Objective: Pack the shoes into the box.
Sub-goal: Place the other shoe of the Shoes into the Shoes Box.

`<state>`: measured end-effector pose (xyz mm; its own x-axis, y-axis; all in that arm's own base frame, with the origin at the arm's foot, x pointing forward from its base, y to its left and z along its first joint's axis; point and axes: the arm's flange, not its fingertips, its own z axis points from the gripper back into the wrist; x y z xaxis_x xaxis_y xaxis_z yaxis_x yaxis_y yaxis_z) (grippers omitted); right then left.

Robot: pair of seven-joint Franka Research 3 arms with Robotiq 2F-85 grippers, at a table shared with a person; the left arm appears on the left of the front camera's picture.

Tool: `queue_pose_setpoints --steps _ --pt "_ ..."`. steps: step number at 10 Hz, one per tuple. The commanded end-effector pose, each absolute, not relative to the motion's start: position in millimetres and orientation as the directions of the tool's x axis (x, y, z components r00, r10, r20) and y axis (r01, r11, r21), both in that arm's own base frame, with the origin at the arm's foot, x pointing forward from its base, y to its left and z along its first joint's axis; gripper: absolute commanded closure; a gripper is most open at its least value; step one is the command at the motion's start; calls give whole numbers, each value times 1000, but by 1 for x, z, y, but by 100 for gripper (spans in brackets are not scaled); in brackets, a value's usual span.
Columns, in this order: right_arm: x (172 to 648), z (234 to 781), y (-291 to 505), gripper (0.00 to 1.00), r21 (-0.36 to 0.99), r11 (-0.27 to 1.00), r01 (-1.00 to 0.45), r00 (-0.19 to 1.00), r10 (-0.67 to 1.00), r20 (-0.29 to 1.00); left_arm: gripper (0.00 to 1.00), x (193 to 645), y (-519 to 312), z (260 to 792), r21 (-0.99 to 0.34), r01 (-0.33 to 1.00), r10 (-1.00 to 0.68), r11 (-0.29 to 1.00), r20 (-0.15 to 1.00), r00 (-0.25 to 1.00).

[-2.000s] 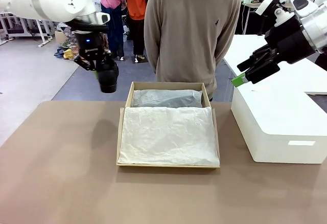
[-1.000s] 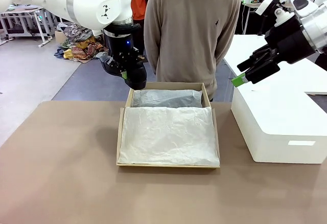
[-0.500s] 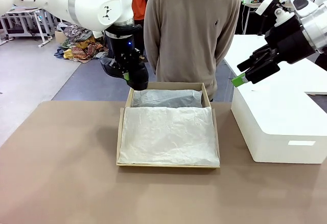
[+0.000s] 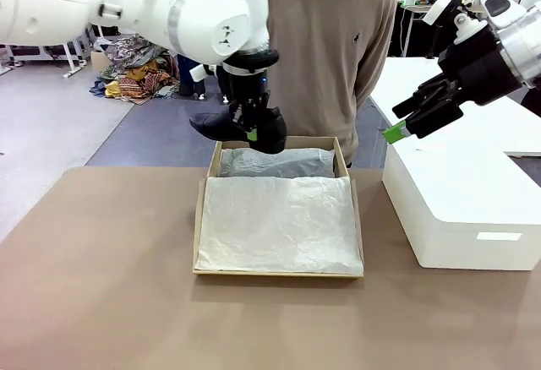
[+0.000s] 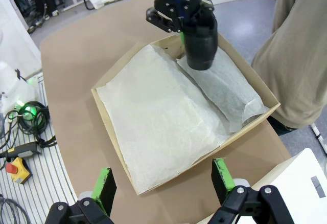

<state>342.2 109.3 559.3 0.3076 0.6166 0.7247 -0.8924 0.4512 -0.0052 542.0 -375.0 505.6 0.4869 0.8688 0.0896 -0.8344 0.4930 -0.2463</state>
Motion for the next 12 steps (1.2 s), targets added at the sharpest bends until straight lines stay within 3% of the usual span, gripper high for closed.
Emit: queue_pose_setpoints --steps 1,11,12 --pt "345 558 108 0 -7 427 -904 281 606 744 100 553 -400 508 -210 -883 907 420 126 402" --pt "345 558 108 0 -7 427 -904 281 606 744 100 549 -418 486 -187 -883 902 432 96 421" --pt "345 558 108 0 -7 427 -904 281 606 744 100 547 -425 491 -189 -904 923 384 73 377"
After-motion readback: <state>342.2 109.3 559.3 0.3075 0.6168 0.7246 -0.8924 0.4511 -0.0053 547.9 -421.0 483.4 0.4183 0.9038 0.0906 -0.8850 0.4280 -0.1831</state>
